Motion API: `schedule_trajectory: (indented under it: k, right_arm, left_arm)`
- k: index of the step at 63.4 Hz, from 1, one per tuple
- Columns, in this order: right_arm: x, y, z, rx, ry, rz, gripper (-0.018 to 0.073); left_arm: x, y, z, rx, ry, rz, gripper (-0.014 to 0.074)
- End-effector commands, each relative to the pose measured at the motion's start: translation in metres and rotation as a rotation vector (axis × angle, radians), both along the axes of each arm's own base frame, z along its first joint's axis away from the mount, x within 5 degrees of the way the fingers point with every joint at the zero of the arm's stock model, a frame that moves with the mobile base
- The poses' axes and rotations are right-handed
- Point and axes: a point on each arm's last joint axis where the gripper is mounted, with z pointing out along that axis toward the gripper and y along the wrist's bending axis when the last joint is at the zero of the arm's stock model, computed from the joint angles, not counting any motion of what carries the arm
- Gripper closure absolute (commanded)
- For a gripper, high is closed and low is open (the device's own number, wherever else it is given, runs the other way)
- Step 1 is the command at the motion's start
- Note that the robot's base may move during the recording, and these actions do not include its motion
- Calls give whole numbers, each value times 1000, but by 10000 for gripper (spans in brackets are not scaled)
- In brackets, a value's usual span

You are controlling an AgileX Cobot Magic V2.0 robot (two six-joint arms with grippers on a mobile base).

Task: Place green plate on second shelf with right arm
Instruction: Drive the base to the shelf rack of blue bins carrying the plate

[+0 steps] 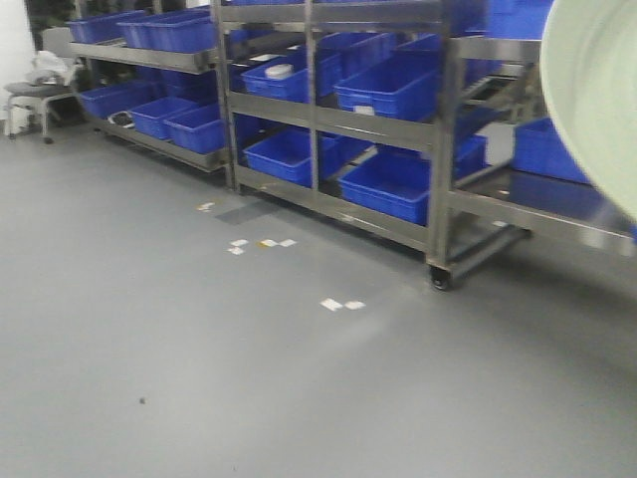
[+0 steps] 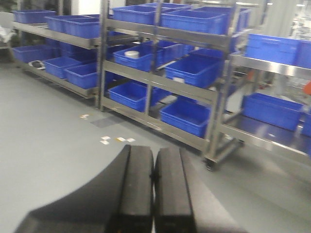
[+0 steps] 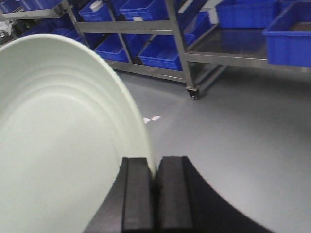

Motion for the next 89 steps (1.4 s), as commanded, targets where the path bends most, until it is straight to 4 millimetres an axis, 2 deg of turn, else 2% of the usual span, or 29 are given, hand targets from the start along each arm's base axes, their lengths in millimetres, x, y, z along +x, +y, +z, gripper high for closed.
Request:
schedule_trajectory:
  k: [1,89]
  right_arm:
    - [0,2,17,-19,-108,27,506]
    - [0,2,17,-20,-102,22,506]
  left_arm:
    - [0,0,-5,-22,-63,-3,466]
    - [0,0,-5,-22,-63,-3,466]
